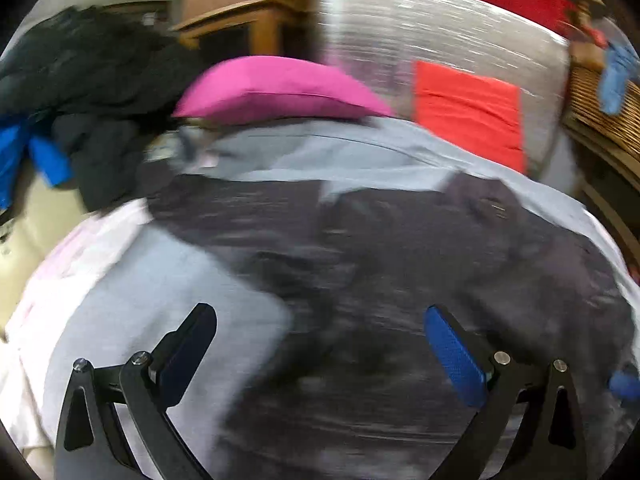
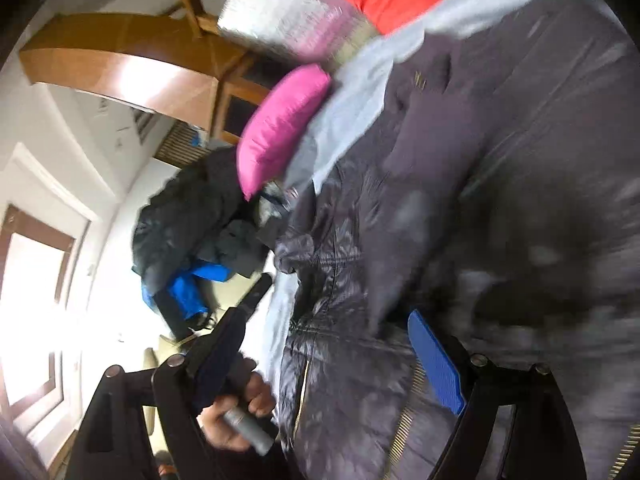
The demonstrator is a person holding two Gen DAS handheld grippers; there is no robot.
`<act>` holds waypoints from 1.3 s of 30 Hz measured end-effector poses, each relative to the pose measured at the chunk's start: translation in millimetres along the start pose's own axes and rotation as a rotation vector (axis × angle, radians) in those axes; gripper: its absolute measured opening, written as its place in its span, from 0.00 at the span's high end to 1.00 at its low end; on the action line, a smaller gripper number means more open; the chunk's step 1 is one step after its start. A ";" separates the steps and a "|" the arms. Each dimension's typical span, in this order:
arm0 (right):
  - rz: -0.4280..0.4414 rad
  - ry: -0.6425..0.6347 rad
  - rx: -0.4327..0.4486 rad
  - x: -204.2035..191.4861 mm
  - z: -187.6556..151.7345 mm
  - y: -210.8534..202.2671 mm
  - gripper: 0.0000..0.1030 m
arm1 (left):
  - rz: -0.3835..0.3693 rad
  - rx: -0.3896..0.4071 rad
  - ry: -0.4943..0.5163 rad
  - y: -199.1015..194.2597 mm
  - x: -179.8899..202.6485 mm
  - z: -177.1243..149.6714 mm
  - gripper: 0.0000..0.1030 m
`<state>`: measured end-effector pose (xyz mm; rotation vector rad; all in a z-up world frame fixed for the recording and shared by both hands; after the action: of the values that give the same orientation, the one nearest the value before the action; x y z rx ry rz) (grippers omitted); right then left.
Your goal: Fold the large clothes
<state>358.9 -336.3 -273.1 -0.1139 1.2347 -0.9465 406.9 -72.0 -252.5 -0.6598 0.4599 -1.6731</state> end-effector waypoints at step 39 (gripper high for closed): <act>-0.509 0.119 0.205 130.5 59.5 -85.1 0.72 | 0.041 -0.300 -0.008 -21.7 -20.5 -58.2 0.21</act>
<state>364.0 -500.5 -301.7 -0.2180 1.2324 -1.5344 355.4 -50.7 -286.6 -0.8690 0.7226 -1.5758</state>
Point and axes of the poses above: each gripper's, at about its wrist camera, not at the fingertips, and y roughly the way its jaws point, x to its right, z to its top, the point moved 5 cm from there along y, roughly the way its jaws point, and after that the axes turned 11 degrees about -z, right-handed, at the moved point
